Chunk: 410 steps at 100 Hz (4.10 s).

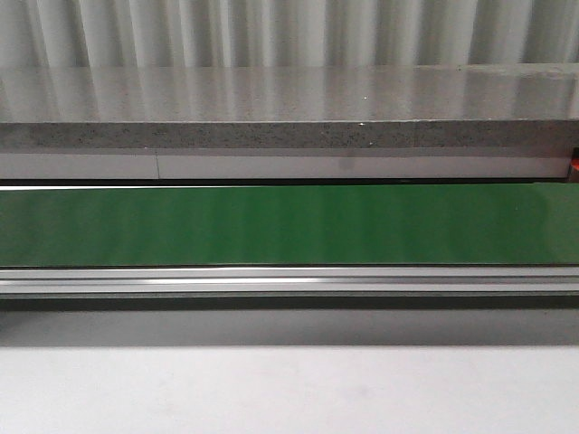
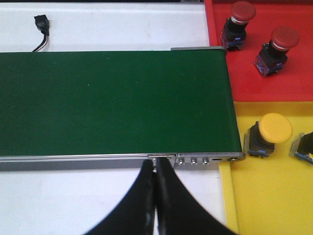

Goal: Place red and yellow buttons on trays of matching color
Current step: 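Lower the left gripper and grasp the red push-button, then carry the red button onto the belt and open the left gripper, then move the left gripper over a yellow push-button and grasp it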

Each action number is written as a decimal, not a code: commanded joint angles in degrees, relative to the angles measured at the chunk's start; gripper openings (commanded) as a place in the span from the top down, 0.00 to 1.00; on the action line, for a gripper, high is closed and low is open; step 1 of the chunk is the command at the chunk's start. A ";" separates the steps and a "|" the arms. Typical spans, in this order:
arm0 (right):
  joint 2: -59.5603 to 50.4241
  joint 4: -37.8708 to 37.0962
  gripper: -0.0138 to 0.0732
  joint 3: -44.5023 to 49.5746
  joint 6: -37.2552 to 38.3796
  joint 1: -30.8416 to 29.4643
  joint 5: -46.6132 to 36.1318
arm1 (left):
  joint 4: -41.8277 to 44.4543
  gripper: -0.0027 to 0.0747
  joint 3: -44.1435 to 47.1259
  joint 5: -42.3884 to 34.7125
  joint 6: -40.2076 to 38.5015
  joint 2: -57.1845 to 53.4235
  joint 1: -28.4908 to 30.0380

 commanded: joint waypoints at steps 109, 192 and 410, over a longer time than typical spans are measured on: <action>-0.24 -0.15 0.92 -1.44 -0.37 0.04 -3.40 | 0.12 0.99 -1.64 9.94 10.43 -19.13 -13.88; -0.24 -0.15 0.92 -1.44 -0.37 0.04 -3.40 | -1.37 0.08 -1.64 10.57 10.43 -16.51 -13.88; -0.24 -0.15 0.92 -1.44 -0.37 0.04 -3.35 | 1.85 0.51 -16.25 11.70 9.86 4.00 8.12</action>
